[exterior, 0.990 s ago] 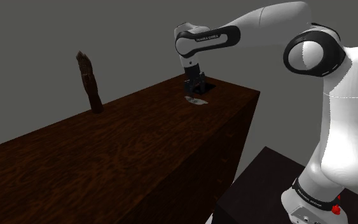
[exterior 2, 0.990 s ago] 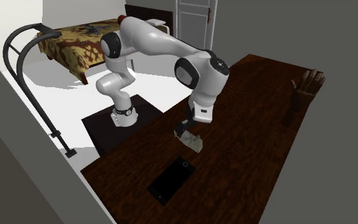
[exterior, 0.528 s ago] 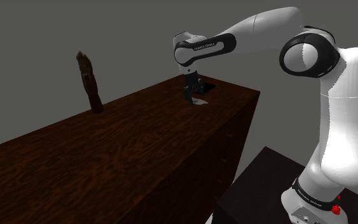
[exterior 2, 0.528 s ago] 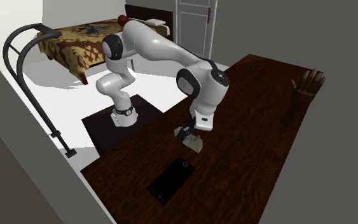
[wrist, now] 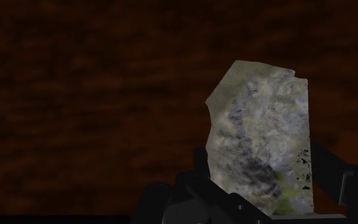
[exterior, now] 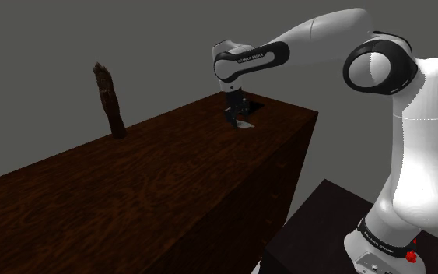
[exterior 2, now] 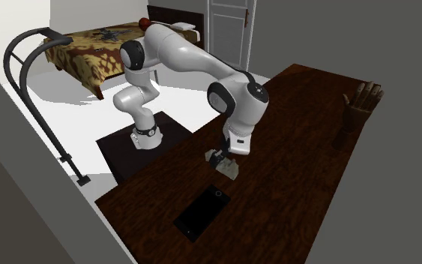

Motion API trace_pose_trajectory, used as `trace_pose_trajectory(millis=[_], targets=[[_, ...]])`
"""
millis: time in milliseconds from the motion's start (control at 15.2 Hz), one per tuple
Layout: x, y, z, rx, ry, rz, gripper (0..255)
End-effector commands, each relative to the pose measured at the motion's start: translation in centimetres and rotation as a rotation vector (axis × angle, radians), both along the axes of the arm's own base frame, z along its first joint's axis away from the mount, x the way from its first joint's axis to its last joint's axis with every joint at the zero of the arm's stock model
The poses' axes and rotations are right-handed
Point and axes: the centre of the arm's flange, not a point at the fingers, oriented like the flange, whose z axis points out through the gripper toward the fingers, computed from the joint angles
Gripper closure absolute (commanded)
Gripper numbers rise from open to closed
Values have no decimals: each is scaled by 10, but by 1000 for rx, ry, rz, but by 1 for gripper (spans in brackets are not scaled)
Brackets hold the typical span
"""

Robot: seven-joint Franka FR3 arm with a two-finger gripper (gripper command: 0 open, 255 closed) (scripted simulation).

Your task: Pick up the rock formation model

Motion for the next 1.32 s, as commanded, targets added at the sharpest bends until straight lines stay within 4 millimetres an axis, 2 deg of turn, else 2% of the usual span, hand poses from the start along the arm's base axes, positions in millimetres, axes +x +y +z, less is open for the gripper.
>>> trace_pose_trajectory(millis=[0, 132, 1122, 1254], targets=[[-1, 0, -2, -1, 5, 0, 255], [2, 0, -1, -1, 5, 0, 255], [2, 0, 78, -1, 5, 0, 255], [2, 0, 79, -1, 5, 0, 255]])
